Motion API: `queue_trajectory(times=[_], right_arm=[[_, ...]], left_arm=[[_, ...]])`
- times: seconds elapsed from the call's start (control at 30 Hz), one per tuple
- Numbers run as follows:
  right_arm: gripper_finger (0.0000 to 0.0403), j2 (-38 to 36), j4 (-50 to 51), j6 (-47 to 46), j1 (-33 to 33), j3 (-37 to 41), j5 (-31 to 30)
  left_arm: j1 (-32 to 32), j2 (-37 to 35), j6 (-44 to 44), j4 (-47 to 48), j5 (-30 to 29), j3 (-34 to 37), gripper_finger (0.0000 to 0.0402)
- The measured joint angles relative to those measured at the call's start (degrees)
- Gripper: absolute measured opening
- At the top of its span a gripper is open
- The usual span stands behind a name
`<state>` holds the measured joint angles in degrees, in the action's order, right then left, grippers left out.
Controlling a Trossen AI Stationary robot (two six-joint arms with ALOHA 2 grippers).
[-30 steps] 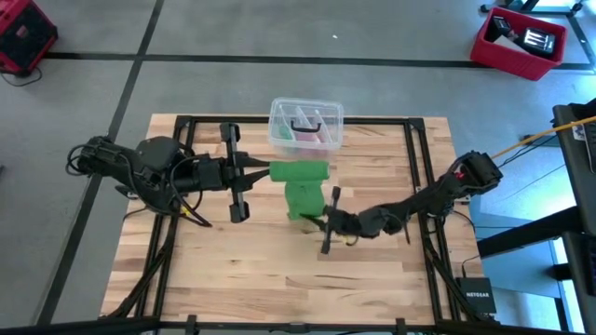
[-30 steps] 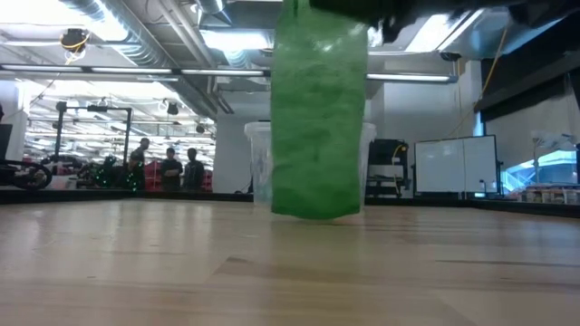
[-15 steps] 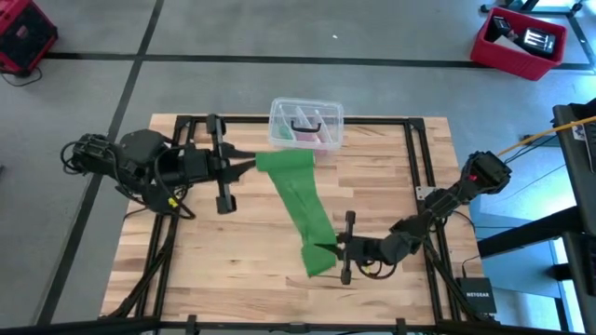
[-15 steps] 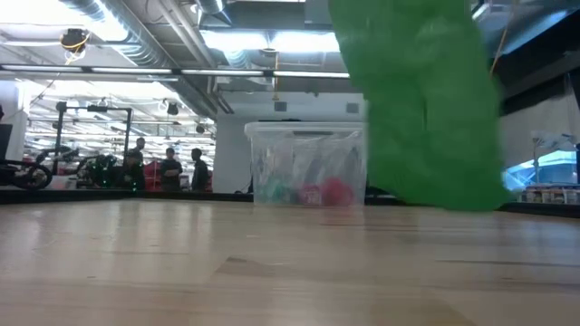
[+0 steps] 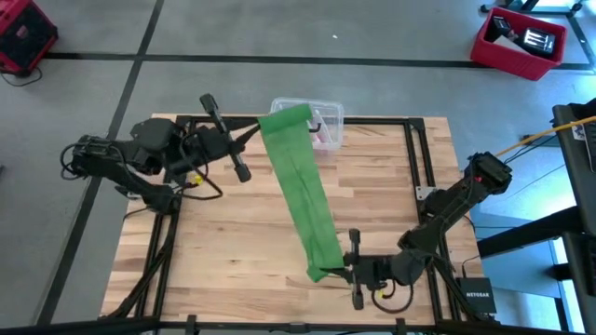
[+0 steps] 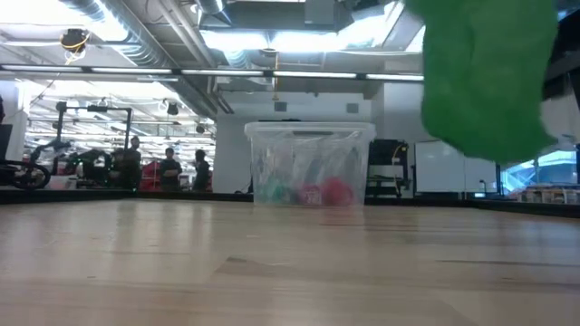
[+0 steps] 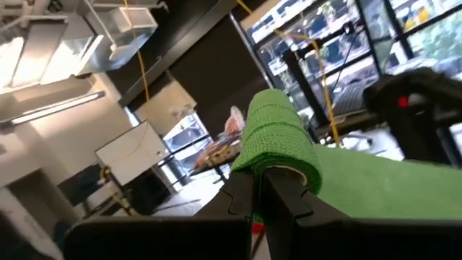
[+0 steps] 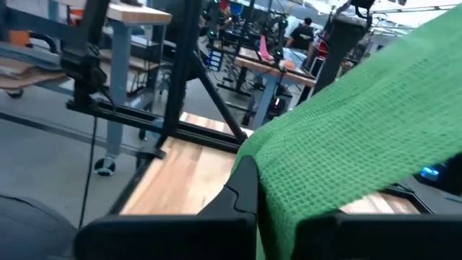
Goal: Roll bandage
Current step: Roll the green bandage
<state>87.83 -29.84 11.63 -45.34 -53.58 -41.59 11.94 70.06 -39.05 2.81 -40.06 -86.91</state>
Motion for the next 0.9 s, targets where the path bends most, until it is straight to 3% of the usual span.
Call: queue_trajectory(times=[0.27,0.43,0.63,0.9], right_arm=[[0.0001,0.0,0.6,4.1,-3.82,-5.45,-0.08],[0.0,0.04,8.59,6.34,-6.07,-12.07,-2.94],[0.0,0.11,17.01,7.02,-8.04,-21.51,-6.7],[0.0,0.13,18.57,11.49,-8.31,-31.65,-9.46]], left_arm=[[-2.94,0.02,-3.34,-0.28,-3.37,4.48,0.0002],[-3.01,0.04,-5.18,2.25,-3.4,7.59,0.0002],[-3.03,0.02,-3.09,7.9,-3.47,11.06,0.0002],[-1.06,0.07,0.09,11.68,-3.14,17.19,0.0002]])
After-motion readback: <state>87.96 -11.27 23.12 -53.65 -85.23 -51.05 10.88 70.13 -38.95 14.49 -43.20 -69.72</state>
